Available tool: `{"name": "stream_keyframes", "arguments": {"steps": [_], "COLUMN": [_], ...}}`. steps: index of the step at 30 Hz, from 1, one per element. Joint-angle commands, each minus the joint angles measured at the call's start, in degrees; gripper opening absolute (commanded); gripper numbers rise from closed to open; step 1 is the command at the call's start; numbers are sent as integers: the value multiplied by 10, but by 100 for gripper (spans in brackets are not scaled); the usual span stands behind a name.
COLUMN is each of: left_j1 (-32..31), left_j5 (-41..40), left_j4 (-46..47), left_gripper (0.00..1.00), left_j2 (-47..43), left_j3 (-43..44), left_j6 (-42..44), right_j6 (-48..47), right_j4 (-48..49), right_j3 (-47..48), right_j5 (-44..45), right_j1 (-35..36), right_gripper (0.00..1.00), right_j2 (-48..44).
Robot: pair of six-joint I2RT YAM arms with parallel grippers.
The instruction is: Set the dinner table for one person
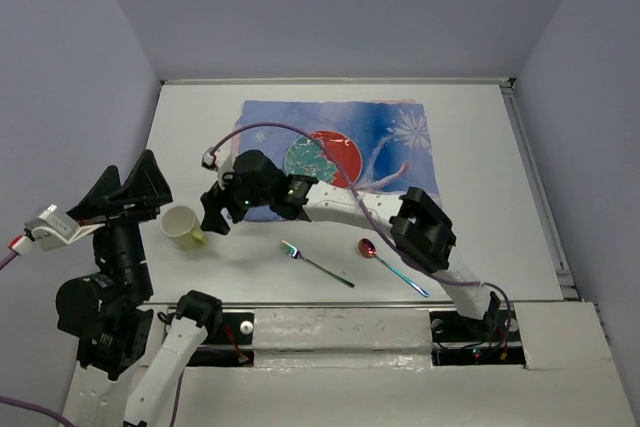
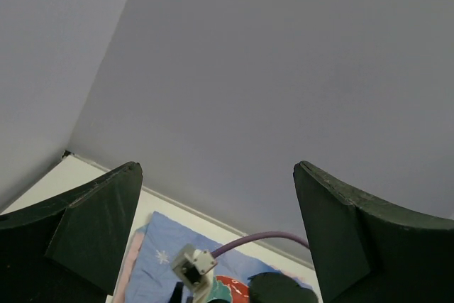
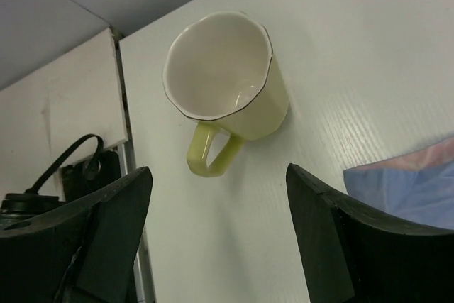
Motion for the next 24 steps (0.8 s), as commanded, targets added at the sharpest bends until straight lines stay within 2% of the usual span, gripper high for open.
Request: {"name": "stream_keyframes", "arguments": {"steps": [1, 6, 10, 14, 17, 20, 22, 23, 24], "left_j1": [-1, -1, -1, -4, -6, -8, -10, -11, -12], "left_j5": [-2, 6, 7, 6, 8, 5, -6, -30, -36], "left_j4": [-5, -1, 3, 4, 4, 2, 1, 1, 0], "left_gripper": [99, 99, 99, 99, 99, 99, 99, 99, 99], "left_j2": [0, -3, -1, -4, -8, -10, -11, -11, -11], "left_j3": [12, -17, -33, -39, -45, -48, -47, -42, -34], "left_j6": [1, -2, 1, 5, 3, 3, 9, 25, 31], "right_j6": [-47, -58, -58, -56, -60, -63, -61, -50, -43], "right_j4": [-48, -123, -140, -141, -141, -132, -120, -86, -69], "right_j3": [66, 158, 198, 231, 254, 258, 249, 215, 198], "right_j5": [21, 30, 40, 56, 80, 117, 131, 140, 143], "right_j1": [20, 38, 43, 54, 61, 66, 66, 71, 71], "right_gripper": [82, 86, 86, 79, 66, 48, 28, 14, 8], "right_j2": [45, 94, 131, 161, 181, 184, 176, 154, 143]}}
